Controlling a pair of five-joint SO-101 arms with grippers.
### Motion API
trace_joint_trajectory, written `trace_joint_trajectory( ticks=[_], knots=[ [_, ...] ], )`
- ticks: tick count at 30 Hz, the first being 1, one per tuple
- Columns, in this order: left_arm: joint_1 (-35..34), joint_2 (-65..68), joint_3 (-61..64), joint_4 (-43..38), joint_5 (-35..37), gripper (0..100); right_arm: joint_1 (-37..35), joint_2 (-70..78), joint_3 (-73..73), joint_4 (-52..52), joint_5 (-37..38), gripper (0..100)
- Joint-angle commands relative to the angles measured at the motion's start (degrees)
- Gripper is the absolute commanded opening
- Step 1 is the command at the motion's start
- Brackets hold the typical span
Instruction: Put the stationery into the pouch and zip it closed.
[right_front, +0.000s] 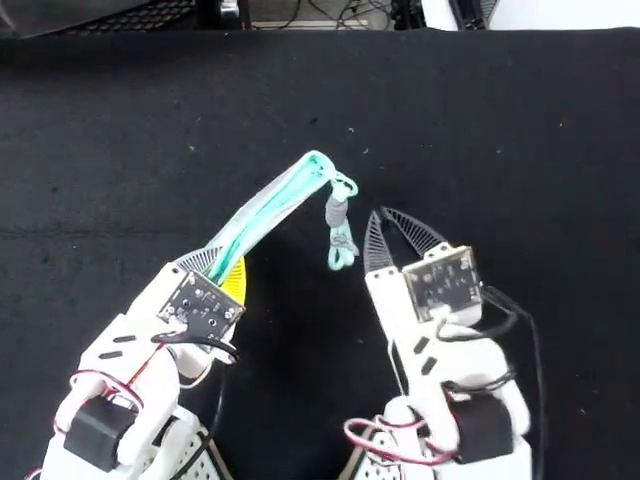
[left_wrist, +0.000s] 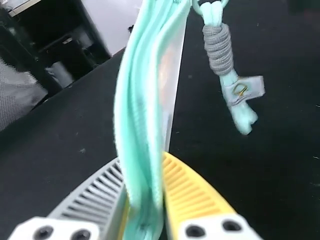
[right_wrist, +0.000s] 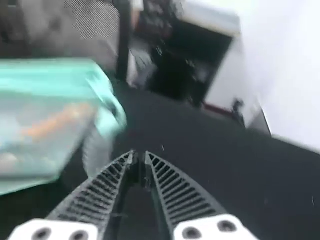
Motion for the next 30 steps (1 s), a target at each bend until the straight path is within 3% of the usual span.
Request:
trace_joint_trajectory(
  ticks=[1,5,11,18,24,30],
  knots=[
    [-6.5,-0.2,-2.2,-0.1,0.3,3,2.4,-5.6,7.8,-3.0,0.4,1.4],
    [-11.4,-0.2,-7.2,3.5,0.2,3,2.3,-8.1,11.4,-2.8,0.3,1.4],
    [-11.6,0.4,-8.3,3.2,0.2,3,2.2,-7.9,14.4,-3.3,0.2,1.5],
    [-14.0,4.2,-6.6,-10.9,-4.7,3,2.5,-7.9,18.8,-3.3,0.2,1.4],
    [-20.1,20.5,-6.0,-27.0,-5.0,3,2.5,-7.9,21.1,-5.2,0.2,1.4],
    [-14.1,43.9,-12.4,-35.8,-4.6,3,5.7,-7.5,23.7,-8.9,0.2,1.4]
  ],
)
